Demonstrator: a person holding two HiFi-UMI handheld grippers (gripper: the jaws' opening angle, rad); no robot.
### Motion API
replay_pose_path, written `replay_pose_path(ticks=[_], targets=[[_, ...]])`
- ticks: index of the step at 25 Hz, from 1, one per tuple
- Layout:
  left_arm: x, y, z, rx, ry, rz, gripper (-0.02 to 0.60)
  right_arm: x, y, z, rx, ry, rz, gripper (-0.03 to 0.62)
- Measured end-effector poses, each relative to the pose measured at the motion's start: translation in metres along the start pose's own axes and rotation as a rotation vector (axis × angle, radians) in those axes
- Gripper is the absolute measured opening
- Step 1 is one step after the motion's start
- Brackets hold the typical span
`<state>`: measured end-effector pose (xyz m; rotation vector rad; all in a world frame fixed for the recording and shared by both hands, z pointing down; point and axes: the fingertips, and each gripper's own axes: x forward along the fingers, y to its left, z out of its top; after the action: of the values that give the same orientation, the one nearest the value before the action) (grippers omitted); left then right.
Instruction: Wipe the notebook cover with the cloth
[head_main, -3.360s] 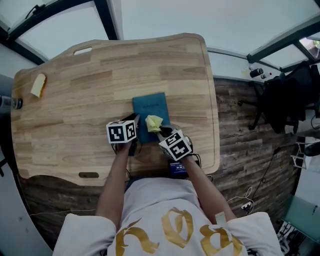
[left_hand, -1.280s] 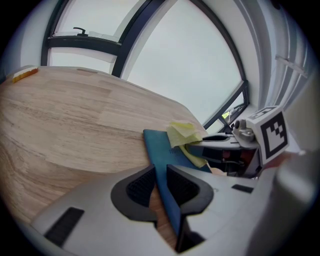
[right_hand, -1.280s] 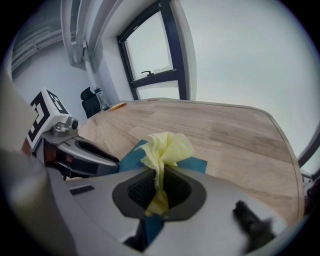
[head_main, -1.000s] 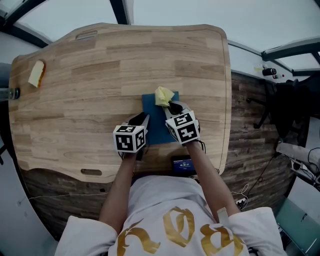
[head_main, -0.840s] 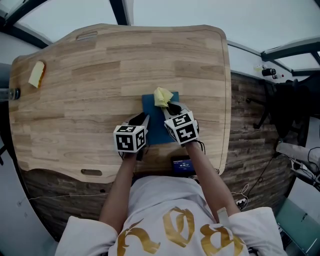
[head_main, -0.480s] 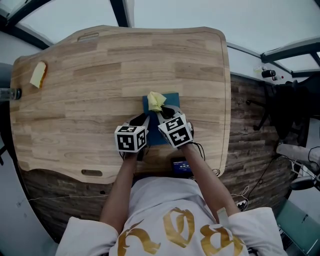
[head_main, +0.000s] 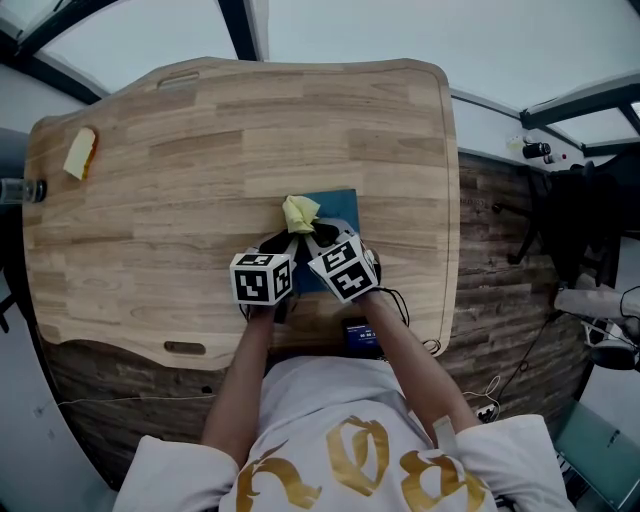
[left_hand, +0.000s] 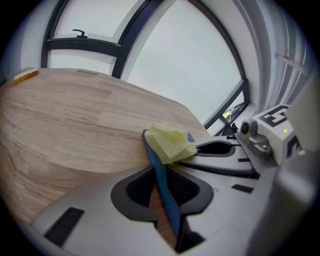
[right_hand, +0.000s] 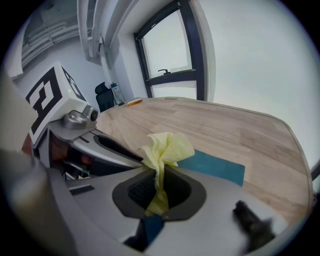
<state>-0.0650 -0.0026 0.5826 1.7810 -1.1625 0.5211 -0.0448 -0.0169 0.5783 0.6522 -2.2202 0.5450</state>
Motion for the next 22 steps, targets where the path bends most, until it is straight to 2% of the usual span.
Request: replay_pose_path(ticks=[6, 14, 22], targets=[[0.0, 0.0, 0.0, -0.003, 0.0, -0.002, 0.083, -0.006, 0.01, -0.012, 0.003, 0.021, 0.024, 0.037], [0.001, -0.001, 0.0, -0.007, 0.002, -0.006, 0.083, -0.017, 0.019, -0.022, 0.059, 0.036, 0.076, 0.037], [0.0, 0.001, -0.001, -0.012, 0.004, -0.006, 0.081, -0.027, 0.037, -0.042, 0.077, 0.055, 0.091, 0.037]])
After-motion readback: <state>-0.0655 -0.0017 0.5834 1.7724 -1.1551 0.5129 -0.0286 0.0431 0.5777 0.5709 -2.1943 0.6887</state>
